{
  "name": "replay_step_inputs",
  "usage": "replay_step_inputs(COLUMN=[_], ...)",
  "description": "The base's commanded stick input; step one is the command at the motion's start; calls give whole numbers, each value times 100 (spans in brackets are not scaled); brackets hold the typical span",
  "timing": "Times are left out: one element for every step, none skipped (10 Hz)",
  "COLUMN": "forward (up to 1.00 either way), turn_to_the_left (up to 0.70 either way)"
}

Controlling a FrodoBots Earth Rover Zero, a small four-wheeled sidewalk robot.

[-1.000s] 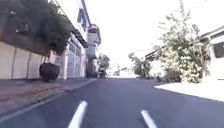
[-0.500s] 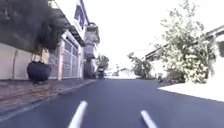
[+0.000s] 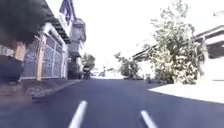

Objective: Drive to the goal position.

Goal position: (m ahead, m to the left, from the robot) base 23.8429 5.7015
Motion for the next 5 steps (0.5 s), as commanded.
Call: replay_step_inputs(forward=[100, 100, 100, 100, 100], turn_to_the_left=[0, 0, 0, 0, 0])
